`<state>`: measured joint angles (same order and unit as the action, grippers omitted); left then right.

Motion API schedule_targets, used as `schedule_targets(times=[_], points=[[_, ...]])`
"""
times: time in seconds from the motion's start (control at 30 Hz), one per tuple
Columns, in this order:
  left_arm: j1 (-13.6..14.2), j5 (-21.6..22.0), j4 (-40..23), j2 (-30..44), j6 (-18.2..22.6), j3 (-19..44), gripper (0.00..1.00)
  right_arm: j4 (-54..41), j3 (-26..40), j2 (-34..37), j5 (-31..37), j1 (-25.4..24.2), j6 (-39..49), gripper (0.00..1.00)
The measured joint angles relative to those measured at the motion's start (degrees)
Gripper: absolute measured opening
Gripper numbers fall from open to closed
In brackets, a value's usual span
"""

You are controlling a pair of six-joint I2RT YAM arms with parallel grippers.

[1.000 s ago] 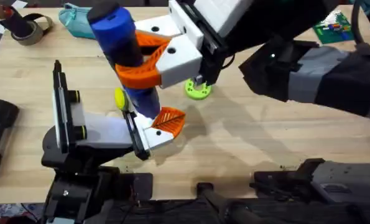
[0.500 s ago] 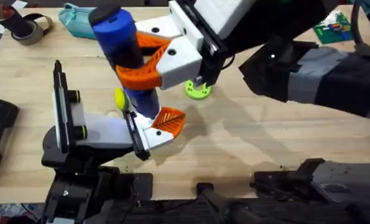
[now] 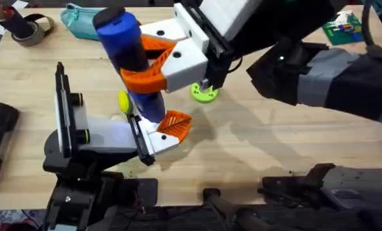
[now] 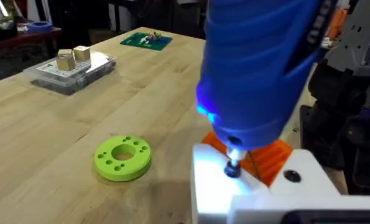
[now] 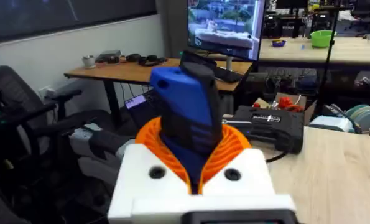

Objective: Pick up the gripper from the table and insert it into the empty holder that is missing its gripper. Then pick up a screw, insert it into the mounting hole, and use the screwdriver to tighten it. Finally, clean up the table by picking up the vegetable and placing it into the bucket.

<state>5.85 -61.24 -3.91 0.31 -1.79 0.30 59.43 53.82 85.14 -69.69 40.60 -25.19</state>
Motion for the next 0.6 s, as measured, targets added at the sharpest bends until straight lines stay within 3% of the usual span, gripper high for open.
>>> schedule_targets(times=[0.6], points=[[0.00, 0.01, -0.77, 0.01, -0.19, -0.02, 0.017, -2.64, 0.00, 0.00, 0.91, 0.00, 1.36, 0.039]])
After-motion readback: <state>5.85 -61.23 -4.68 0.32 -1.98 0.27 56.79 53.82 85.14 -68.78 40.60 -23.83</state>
